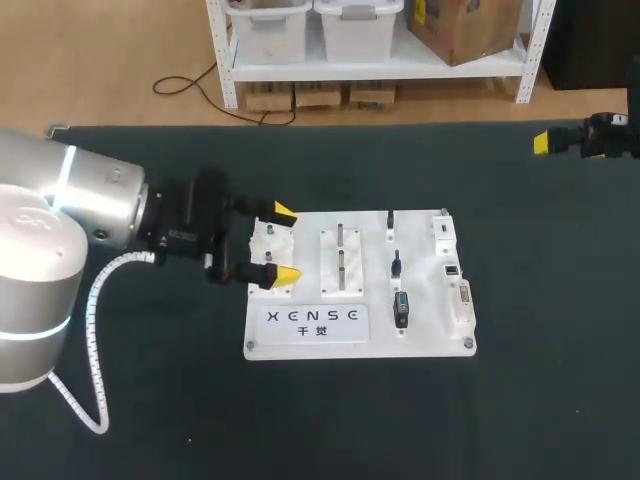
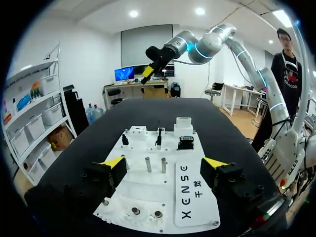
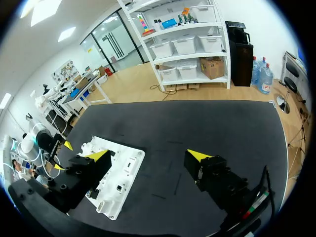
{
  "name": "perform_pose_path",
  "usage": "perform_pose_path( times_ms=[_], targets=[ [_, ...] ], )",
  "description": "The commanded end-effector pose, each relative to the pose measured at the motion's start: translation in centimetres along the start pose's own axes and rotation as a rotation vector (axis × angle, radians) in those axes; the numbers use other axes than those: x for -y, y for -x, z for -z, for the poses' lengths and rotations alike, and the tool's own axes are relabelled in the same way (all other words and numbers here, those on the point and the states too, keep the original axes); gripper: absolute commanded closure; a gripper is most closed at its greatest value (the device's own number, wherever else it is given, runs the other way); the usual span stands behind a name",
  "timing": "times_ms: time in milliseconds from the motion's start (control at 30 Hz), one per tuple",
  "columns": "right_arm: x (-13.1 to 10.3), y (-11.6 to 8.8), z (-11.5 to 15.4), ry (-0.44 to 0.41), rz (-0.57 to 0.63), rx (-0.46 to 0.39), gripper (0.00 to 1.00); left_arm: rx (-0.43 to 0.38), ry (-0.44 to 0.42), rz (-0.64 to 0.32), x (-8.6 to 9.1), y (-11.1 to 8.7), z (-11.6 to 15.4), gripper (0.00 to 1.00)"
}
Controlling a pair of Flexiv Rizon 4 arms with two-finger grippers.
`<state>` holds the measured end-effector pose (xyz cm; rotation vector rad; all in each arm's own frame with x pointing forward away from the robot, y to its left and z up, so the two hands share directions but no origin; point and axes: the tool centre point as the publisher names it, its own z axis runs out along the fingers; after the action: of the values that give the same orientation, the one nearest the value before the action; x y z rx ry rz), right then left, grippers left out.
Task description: Insert the Ethernet cable into its matching sockets.
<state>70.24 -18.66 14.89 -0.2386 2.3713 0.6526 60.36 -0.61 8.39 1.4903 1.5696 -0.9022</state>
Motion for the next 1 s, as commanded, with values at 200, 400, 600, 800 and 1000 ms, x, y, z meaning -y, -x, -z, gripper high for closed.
perform_pose_path(
  times_ms=[200, 400, 600, 800, 1000],
  targets=[
    [-0.5, 0.1, -0.2, -0.036, 0.019, -0.032, 0.0, 0.004, 0.001, -0.002, 0.0, -0.2, 0.0, 0.0],
    [-4.9, 0.7, -1.8, -0.096, 0.028, -0.092, 0.0, 0.004, 0.001, -0.002, 0.0, -0.2, 0.0, 0.0],
    [-9.1, 0.2, -3.0, -0.181, 0.04, -0.193, 0.0, 0.004, 0.001, -0.002, 0.0, -0.2, 0.0, 0.0],
    [-12.5, -2.1, -4.7, -0.293, 0.026, -0.3, 0.0, 0.004, 0.001, -0.002, 0.0, -0.2, 0.0, 0.0],
    [-14.7, -6.0, -7.7, -0.328, -0.018, -0.411, 0.0, 0.004, 0.001, -0.002, 0.0, -0.2, 0.0, 0.0]
  ],
)
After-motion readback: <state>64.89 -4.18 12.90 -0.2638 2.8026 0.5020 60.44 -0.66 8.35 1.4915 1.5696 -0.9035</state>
